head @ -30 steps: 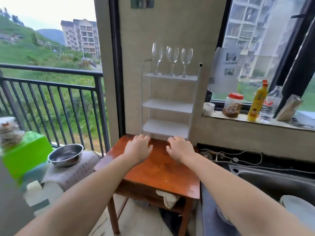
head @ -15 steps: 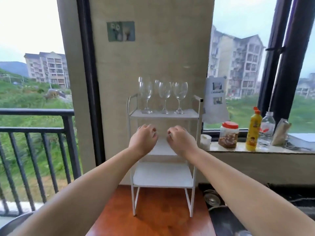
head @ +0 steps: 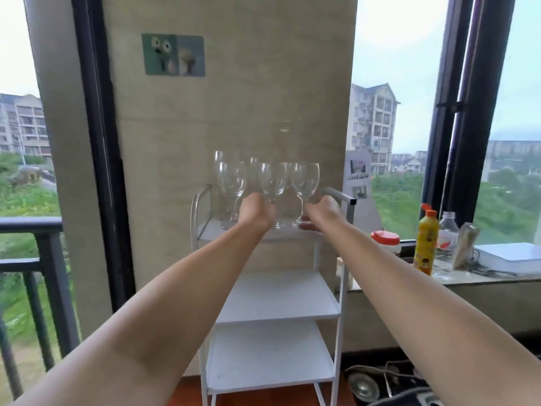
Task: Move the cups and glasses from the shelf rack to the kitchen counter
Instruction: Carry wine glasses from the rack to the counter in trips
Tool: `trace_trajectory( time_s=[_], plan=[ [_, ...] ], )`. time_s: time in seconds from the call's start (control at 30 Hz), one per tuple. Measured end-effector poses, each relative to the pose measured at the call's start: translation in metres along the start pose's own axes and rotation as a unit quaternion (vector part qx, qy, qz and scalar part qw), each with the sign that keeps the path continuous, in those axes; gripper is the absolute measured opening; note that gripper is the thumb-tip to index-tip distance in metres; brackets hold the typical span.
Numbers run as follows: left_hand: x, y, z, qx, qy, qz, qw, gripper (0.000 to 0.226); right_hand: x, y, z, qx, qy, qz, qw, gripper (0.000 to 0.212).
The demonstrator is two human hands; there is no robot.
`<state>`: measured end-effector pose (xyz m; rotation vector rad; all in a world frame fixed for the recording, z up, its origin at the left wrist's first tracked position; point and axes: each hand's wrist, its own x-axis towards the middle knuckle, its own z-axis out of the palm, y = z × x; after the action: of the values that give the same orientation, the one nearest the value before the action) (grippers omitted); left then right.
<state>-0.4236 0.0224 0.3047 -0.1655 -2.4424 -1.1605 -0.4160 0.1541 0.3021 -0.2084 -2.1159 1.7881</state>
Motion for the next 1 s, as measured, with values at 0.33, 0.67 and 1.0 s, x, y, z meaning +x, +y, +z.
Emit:
trace_trajectory(
  time_s=[0.33, 0.67, 1.0],
  plan=[
    [0.034, -0.006, 0.019, -0.081, -0.03, -0.075, 0.993, 0.011, 0.032, 0.004, 0.01, 0.004, -0.065, 0.027, 0.998, 0.006],
    [0.023, 0.022, 0.002, -0.104, -0.044, -0.059, 0.992, 0.013, 0.017, -0.018, -0.003, 0.027, -0.077, -0.016, 0.997, 0.012],
    [-0.021, 0.033, -0.025, -0.127, -0.045, -0.033, 0.99, 0.024, -0.029, -0.029, -0.026, 0.048, -0.081, -0.041, 0.995, 0.012]
  ],
)
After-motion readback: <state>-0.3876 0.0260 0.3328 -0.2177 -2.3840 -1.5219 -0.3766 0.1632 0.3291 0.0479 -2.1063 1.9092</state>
